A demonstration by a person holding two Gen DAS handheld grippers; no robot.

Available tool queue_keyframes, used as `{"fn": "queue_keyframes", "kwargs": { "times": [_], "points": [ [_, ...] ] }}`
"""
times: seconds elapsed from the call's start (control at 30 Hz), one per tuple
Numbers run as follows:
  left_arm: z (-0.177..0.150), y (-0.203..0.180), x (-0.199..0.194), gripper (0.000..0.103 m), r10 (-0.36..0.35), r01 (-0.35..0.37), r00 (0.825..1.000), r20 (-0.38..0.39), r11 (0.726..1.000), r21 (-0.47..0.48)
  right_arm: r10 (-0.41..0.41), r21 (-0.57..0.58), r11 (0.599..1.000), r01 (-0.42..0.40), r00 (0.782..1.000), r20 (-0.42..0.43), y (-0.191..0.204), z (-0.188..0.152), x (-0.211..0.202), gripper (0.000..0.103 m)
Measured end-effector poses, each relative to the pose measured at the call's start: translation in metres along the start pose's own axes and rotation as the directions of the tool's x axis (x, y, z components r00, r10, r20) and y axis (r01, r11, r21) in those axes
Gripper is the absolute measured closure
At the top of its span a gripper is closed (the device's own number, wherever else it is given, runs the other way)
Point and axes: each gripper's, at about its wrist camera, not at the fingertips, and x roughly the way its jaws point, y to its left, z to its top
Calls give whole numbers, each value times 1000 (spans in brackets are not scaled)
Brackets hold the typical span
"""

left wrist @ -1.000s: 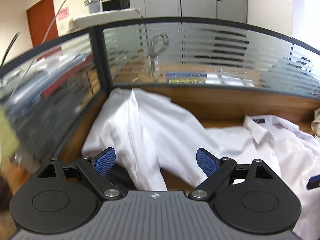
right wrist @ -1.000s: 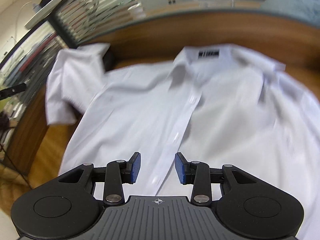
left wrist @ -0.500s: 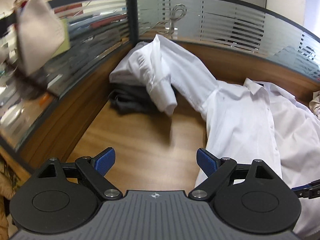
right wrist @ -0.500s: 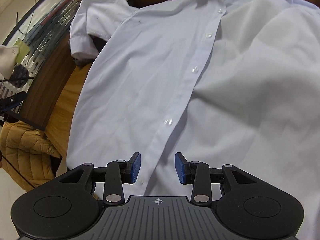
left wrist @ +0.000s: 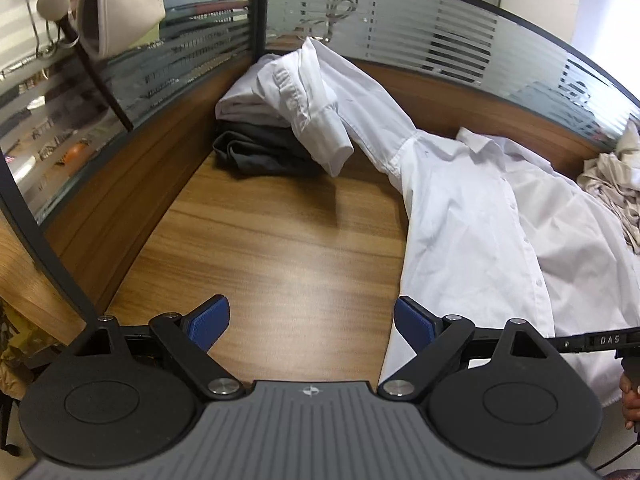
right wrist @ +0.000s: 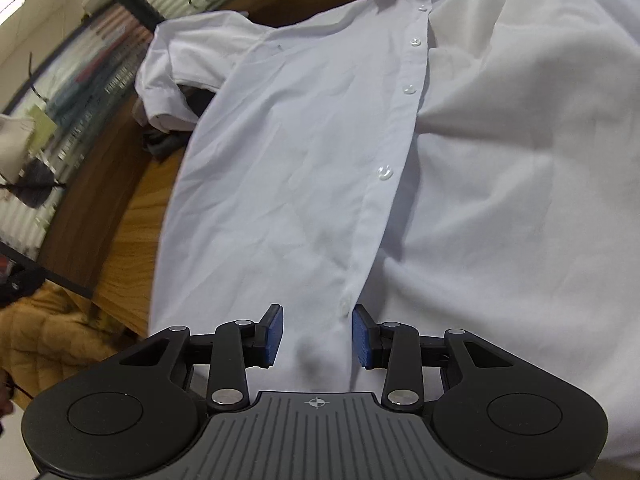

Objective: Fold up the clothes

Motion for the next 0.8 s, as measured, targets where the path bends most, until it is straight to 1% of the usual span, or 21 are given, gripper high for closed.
{"fn": "queue_keyframes", "kwargs": {
  "times": [0.1,0.23,0.27,0.3,0.37,0.4,0.43,0.47,0.53,0.57,0.7,0.8],
  "points": [
    [-6,7,-3,10,-23,23,1000,7,1000,9,49,77,996,-54,997,59,-6,-11,-7,63],
    [-13,14,-4,10,-47,47,999,4,999,22,50,77,996,-54,997,57,-5,-16,-6,63],
    [-15,16,-4,10,-50,50,999,-1,999,21,50,77,996,-54,997,56,-5,-17,-6,67],
    [-16,17,-3,10,-55,55,998,-8,998,21,50,77,996,-54,997,56,-4,-18,-5,68],
    [-18,18,-2,10,-65,65,998,-15,998,22,50,76,996,-54,997,54,-4,-21,-5,68],
    [-19,19,-2,10,-71,71,997,-16,997,25,50,76,996,-54,997,54,-4,-22,-4,73],
    [-21,19,-1,10,-74,75,997,-19,997,28,50,76,996,-54,997,53,-4,-23,-4,81],
    [-22,20,0,10,-76,77,997,-24,997,27,50,76,996,-54,997,53,-3,-24,-4,101],
    [-25,19,2,10,-85,86,996,-33,996,21,54,76,995,-58,997,52,-2,-26,-4,101],
    [-26,19,3,10,-91,91,995,-36,996,19,72,79,994,-77,996,57,1,-24,-9,101],
    [-32,16,9,10,-110,110,993,-42,994,0,102,90,990,-107,993,60,17,-8,-44,101],
    [-35,12,13,10,-129,128,991,-45,992,-9,74,112,990,-81,995,68,17,5,-75,101]
  ]
}}
